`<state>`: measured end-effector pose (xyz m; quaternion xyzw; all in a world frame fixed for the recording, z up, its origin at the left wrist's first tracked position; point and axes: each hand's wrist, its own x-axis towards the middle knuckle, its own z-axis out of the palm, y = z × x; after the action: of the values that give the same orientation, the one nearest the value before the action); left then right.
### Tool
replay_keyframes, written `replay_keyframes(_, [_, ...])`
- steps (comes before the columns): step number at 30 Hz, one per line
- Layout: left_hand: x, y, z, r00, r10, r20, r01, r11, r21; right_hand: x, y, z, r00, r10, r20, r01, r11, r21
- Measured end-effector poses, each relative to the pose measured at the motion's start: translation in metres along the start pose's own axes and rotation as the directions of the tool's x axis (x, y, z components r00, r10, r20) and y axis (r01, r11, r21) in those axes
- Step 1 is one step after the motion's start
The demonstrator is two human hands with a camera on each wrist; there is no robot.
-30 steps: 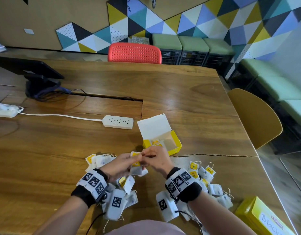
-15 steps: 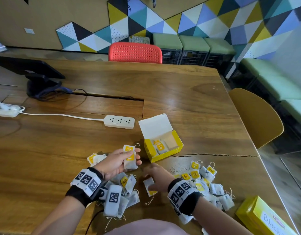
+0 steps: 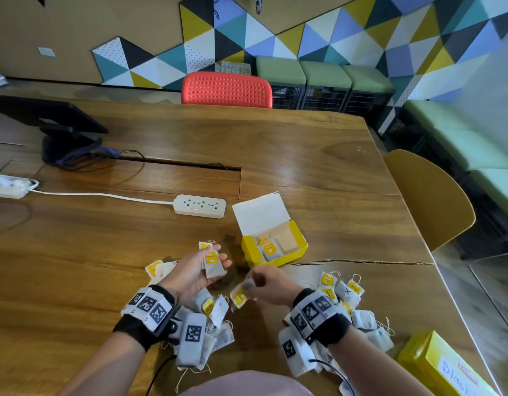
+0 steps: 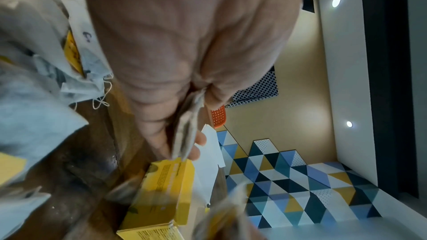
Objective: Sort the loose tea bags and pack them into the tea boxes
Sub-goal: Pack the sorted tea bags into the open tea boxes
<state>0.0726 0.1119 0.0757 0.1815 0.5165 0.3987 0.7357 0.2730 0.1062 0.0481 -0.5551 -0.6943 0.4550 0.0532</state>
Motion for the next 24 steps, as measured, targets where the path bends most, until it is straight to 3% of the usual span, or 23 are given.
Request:
replay_keyframes(3, [0.001, -0.001, 0.000, 0.999, 0.047, 0.006, -0.047, 0.999, -0.019, -0.008, -0.023, -0.018, 0.998, -0.035, -0.058, 0.054, 0.929, 0.367])
replay_keyframes(6, [0.001, -0.001, 0.006, 0.995, 0.089, 0.034, -0.088, 0.996, -0.029, -0.005, -0.039, -0.021, 0.994, 0.071, -0.084, -0.011, 0.828, 0.561])
replay_keyframes(13, [-0.003, -0.004, 0.019, 0.977, 0.163, 0.140, -0.165, 0.986, 0.002, 0.016, -0.042, 0.001, 0.968, 0.197, -0.154, -0.097, 0.865, 0.493])
replay_keyframes(17, [-0.002, -0.006, 0.019, 0.966, 0.219, 0.140, -0.231, 0.970, 0.080, 0.022, -0.042, 0.006, 0.960, 0.227, -0.162, -0.092, 0.806, 0.584])
replay_keyframes(24, [0.003, -0.013, 0.013, 0.972, 0.188, 0.143, -0.200, 0.977, 0.071, 0.018, -0.041, 0.003, 0.968, 0.185, -0.172, -0.013, 0.718, 0.696])
